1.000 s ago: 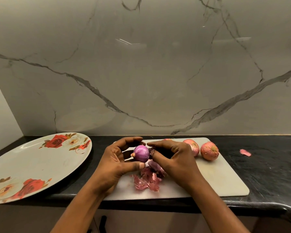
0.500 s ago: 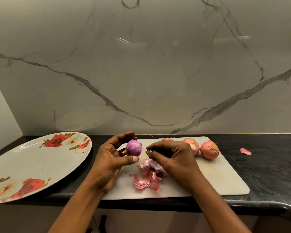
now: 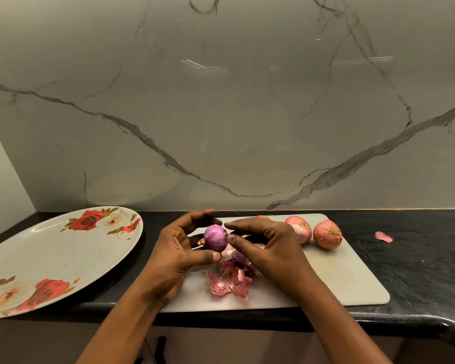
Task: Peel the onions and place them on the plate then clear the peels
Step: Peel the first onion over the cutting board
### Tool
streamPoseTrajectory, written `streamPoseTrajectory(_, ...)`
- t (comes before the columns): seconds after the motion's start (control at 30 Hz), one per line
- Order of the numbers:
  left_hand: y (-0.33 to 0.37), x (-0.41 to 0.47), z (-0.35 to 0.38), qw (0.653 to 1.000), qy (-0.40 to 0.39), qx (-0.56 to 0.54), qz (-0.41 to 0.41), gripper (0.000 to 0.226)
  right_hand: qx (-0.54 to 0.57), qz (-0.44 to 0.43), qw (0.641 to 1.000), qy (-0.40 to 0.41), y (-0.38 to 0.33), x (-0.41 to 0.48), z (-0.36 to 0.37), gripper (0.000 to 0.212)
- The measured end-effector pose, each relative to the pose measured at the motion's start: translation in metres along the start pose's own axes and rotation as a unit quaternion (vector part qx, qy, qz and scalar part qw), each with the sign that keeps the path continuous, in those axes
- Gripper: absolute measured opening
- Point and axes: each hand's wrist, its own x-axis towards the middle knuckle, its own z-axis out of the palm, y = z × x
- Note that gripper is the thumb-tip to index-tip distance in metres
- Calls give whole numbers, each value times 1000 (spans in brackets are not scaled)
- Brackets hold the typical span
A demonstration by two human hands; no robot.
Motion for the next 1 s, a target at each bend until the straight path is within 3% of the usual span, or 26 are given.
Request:
streamPoseTrajectory(0.43, 1, 0, -1, 1000, 8, -3, -8, 77, -128, -47, 989, -62, -2, 3, 6, 6)
streamPoseTrajectory(0.67, 5, -2, 1, 1000, 23, -14, -7, 77, -105, -35, 993, -30, -2, 2, 6, 7)
streamPoseTrajectory(0.83, 5, -2, 1, 1000, 0, -25, -6, 80, -49, -51, 997, -36, -1, 1, 3, 35)
streamPoseTrajectory(1.0, 4, -1, 0, 999, -10, -29, -17, 80, -49, -69, 996, 5, 3, -1, 0, 25)
